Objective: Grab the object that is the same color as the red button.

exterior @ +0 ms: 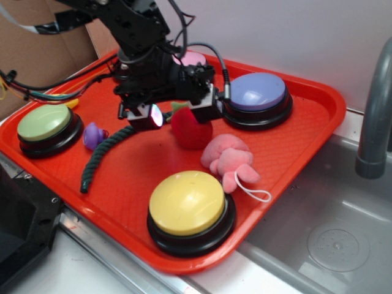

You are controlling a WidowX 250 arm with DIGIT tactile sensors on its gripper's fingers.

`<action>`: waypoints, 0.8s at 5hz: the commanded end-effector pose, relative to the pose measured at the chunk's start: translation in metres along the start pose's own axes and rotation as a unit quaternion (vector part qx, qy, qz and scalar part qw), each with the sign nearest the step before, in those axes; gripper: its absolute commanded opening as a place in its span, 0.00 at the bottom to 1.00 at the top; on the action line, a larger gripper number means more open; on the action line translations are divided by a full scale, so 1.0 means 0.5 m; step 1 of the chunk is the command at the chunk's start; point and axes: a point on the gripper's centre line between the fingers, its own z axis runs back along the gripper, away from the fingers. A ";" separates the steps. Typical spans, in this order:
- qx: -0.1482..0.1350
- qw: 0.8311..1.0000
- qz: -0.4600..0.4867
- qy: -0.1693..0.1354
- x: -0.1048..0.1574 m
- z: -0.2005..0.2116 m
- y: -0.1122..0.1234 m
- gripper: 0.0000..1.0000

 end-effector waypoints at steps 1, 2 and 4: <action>-0.022 1.000 0.016 -0.005 0.011 -0.015 -0.001 1.00; -0.026 0.999 0.019 -0.012 -0.006 -0.006 -0.002 0.00; -0.022 0.998 -0.058 0.011 0.002 0.034 -0.002 0.00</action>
